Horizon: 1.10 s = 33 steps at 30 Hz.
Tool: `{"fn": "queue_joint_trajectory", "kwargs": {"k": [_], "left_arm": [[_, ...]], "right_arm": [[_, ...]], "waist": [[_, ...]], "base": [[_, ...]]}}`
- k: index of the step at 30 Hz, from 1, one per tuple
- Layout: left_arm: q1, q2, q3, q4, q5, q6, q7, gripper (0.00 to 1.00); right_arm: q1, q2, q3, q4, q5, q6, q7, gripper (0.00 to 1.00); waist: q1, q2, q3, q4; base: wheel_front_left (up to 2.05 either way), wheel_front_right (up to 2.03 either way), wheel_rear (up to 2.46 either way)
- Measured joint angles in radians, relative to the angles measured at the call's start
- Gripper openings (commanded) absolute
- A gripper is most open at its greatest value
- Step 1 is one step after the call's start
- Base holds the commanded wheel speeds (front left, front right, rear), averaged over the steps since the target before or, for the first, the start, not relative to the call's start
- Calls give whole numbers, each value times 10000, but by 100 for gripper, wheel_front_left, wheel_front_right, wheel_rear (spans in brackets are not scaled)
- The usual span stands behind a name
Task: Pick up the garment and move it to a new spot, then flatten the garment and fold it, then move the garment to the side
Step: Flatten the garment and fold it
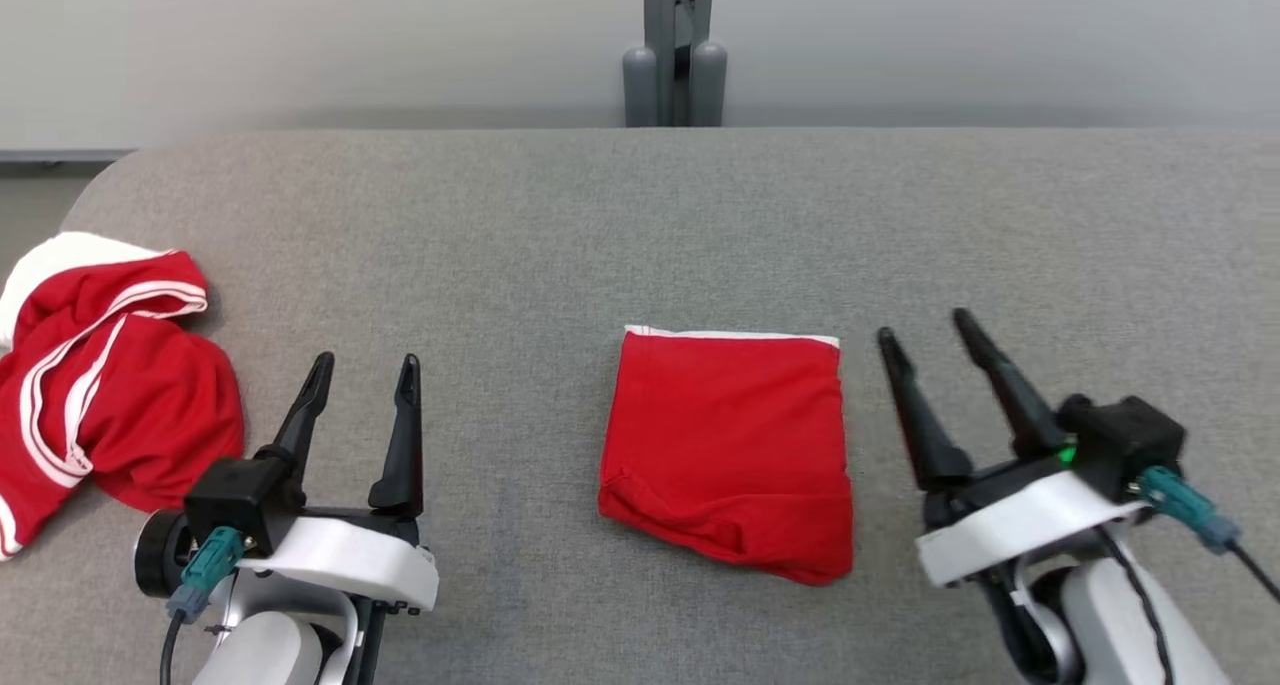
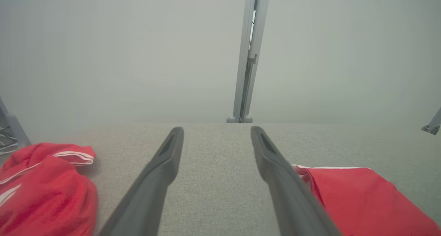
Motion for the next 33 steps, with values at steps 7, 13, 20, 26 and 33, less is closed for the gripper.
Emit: {"fn": "queue_joint_trajectory", "kwargs": {"k": [7, 13, 20, 26, 33], "left_arm": [[305, 128, 44, -416, 44, 228, -52, 100], [789, 265, -50, -702, 140, 460, 46, 100], [1333, 374, -52, -882, 102, 571, 77, 100], [1383, 522, -46, -840, 84, 587, 79, 100], [1358, 556, -71, -844, 94, 602, 90, 100]], "right_arm": [[966, 29, -1521, -932, -790, 0, 792, 100], [1743, 65, -2105, -1333, -1064, 0, 1212, 100], [2722, 161, -2510, -1749, -1106, 0, 1643, 100], [3016, 221, -2550, -1996, -1106, 0, 1818, 100], [3040, 249, -2589, -2134, -1108, 0, 1950, 100]], "waist": [[0, 0, -394, -215], [0, 0, -680, -256], [0, 0, -1028, -213], [0, 0, -1120, -222], [0, 0, -1082, -133]], "base": [[0, 0, 0], [0, 0, 0], [0, 0, 0], [0, 0, 0], [0, 0, 0]]}}
